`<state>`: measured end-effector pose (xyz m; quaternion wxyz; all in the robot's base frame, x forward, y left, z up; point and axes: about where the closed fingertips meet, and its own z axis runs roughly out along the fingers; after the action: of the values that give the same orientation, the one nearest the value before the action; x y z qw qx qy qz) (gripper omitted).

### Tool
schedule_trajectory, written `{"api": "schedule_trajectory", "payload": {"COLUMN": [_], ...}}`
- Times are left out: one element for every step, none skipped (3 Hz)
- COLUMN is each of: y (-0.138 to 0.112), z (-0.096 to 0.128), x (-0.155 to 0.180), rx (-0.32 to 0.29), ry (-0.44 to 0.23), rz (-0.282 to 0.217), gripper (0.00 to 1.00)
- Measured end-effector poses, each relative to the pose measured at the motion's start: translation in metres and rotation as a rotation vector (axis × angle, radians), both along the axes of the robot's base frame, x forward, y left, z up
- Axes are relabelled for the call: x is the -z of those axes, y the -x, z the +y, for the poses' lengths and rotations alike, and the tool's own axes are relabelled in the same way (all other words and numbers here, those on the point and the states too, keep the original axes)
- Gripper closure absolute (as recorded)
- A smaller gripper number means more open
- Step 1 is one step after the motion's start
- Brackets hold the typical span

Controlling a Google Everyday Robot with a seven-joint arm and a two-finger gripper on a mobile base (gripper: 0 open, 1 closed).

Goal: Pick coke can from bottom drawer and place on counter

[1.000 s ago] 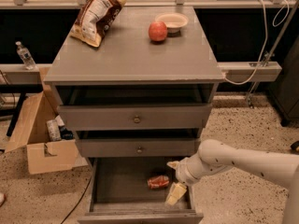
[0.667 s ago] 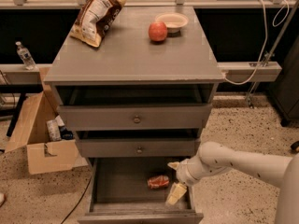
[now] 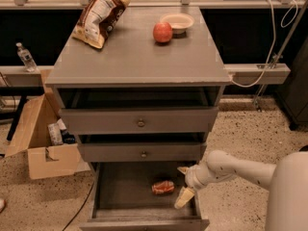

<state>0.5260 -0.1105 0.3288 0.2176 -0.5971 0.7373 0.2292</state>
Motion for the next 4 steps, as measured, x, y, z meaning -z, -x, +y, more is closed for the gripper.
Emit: {"api": "schedule_trajectory", "payload": {"y": [-0.015,-0.041,-0.042,-0.043], "z": [0.003,0.014,0.014,0.018], "x": [0.033,0.080,0.081,0.093], "rx": [0.006,-0.014,-0.012,-0.027], "ry": [0.040,0.062,0.061,0.083], "rz": [-0.040,-0.050,-0.051,-0.051], "gripper": [0.00,0.00,0.00,0.00]}}
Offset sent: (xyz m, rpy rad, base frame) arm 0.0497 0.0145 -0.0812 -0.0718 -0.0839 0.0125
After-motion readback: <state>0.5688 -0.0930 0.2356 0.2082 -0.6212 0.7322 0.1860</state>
